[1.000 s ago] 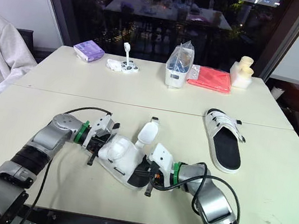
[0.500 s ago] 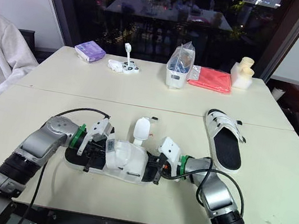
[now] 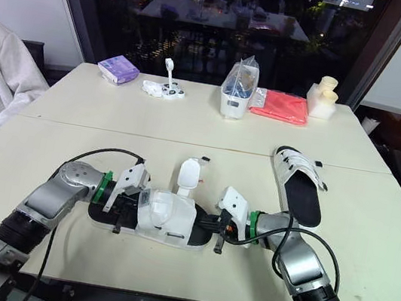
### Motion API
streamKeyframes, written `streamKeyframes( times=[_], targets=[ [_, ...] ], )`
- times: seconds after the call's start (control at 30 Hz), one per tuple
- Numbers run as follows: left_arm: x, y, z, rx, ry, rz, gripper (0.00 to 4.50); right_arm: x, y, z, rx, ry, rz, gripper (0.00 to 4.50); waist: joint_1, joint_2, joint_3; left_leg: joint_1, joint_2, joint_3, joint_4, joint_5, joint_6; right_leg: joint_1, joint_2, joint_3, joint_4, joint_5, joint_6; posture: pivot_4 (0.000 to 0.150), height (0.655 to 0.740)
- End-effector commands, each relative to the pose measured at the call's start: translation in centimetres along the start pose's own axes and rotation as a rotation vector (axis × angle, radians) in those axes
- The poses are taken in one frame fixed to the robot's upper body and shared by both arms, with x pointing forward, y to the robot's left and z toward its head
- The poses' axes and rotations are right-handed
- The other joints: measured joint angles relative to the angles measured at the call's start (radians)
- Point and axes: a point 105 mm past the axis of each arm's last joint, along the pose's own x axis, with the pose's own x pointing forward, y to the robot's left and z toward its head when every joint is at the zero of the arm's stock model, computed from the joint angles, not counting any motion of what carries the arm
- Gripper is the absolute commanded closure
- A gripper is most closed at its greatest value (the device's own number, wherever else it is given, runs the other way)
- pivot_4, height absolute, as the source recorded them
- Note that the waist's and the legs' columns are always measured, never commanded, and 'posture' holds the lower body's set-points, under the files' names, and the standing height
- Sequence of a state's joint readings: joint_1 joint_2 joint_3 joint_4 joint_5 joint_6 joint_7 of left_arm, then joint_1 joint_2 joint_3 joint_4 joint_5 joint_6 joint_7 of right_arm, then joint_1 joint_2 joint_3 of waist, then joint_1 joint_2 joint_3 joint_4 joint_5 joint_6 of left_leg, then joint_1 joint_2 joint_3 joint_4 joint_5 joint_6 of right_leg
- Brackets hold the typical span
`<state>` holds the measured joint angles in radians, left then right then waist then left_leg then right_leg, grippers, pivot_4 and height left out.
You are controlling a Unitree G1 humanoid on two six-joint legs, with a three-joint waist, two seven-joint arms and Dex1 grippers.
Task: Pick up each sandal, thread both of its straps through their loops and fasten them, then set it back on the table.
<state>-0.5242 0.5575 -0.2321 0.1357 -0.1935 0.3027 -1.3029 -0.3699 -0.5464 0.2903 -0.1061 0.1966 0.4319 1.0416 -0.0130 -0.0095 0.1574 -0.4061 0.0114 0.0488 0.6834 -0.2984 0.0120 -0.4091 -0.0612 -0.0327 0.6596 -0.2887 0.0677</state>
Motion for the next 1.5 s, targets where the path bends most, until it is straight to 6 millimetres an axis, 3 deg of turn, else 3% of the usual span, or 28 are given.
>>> streamKeyframes(
  times=[0.03, 0.17, 0.3, 0.47, 0.73, 1.13, 1.23, 1.43, 1.5],
  targets=[
    [0.1, -0.2, 0.9, 0.022, -0.026, 0.005, 4.48, 1.1, 1.3, -0.9, 0.029, 0.021, 0.054, 4.5, 0.0, 0.0, 0.0, 0.0, 0.0, 0.0, 0.0, 0.0, 0.0, 0.0, 0.0, 0.0, 0.0, 0.0, 0.0, 0.15, 0.74],
    [0.3, -0.3, 1.0, 0.015, -0.035, 0.009, 4.48, 1.6, 1.0, -1.1, 0.041, 0.005, 0.032, 4.5, 0.0, 0.0, 0.0, 0.001, 0.0, 0.0, 0.0, 0.0, 0.0, 0.0, 0.0, 0.0, 0.001, 0.0, 0.0, 0.15, 0.74],
    [0.4, -0.8, 0.6, 0.009, -0.02, -0.004, 4.48, 2.1, 1.2, -3.0, -0.006, 0.082, 0.027, 4.5, -0.004, 0.0, 0.0, 0.003, 0.0, 0.0, 0.0, 0.0, 0.0, 0.002, 0.0, 0.0, 0.002, 0.0, 0.0, 0.15, 0.74],
    [-2.0, -0.7, -0.4, -0.001, 0.044, -0.005, 4.48, 2.2, 1.3, -3.7, -0.019, 0.106, 0.038, 4.5, -0.004, 0.0, 0.0, 0.016, 0.001, 0.0, -0.003, 0.0, 0.0, 0.013, 0.001, 0.001, 0.002, 0.0, -0.001, 0.15, 0.74],
    [-6.5, 0.5, 0.1, -0.033, 0.068, 0.048, 4.48, 2.1, 0.7, -3.6, -0.034, 0.108, 0.04, 4.5, -0.007, 0.0, 0.0, 0.016, 0.001, 0.0, -0.003, 0.0, -0.001, 0.013, -0.001, 0.001, 0.002, -0.002, -0.003, 0.15, 0.74],
    [-9.2, 1.5, 0.6, -0.029, 0.09, 0.118, 4.48, 1.9, 0.2, -3.4, -0.054, 0.111, 0.041, 4.5, -0.008, 0.0, 0.0, 0.016, 0.002, 0.0, -0.004, 0.0, -0.001, 0.012, -0.002, 0.001, 0.002, -0.003, -0.005, 0.15, 0.74],
    [-9.3, 2.0, 0.6, -0.018, 0.084, 0.144, 3.21, 1.9, 0.1, -3.4, -0.061, 0.114, 0.044, 4.5, -0.008, 0.0, 0.0, 0.016, 0.002, 0.0, -0.004, 0.0, -0.001, 0.012, -0.002, 0.001, 0.001, -0.003, -0.006, 0.15, 0.74],
    [-9.7, 3.5, 1.9, -0.124, -0.033, 0.207, 0.06, 1.8, -0.2, -3.3, -0.071, 0.119, 0.045, 4.5, -0.008, 0.0, 0.0, 0.015, 0.002, 0.0, -0.004, 0.0, -0.001, 0.011, -0.002, 0.001, 0.002, -0.003, -0.006, 0.15, 0.74],
    [-9.8, 4.1, 2.2, -0.192, -0.09, 0.242, 0.06, 1.8, -0.2, -3.3, -0.073, 0.121, 0.046, 4.5, -0.008, 0.0, 0.0, 0.015, 0.002, 0.0, -0.004, 0.0, -0.001, 0.011, -0.002, 0.001, 0.002, -0.003, -0.006, 0.15, 0.74]
  ],
)
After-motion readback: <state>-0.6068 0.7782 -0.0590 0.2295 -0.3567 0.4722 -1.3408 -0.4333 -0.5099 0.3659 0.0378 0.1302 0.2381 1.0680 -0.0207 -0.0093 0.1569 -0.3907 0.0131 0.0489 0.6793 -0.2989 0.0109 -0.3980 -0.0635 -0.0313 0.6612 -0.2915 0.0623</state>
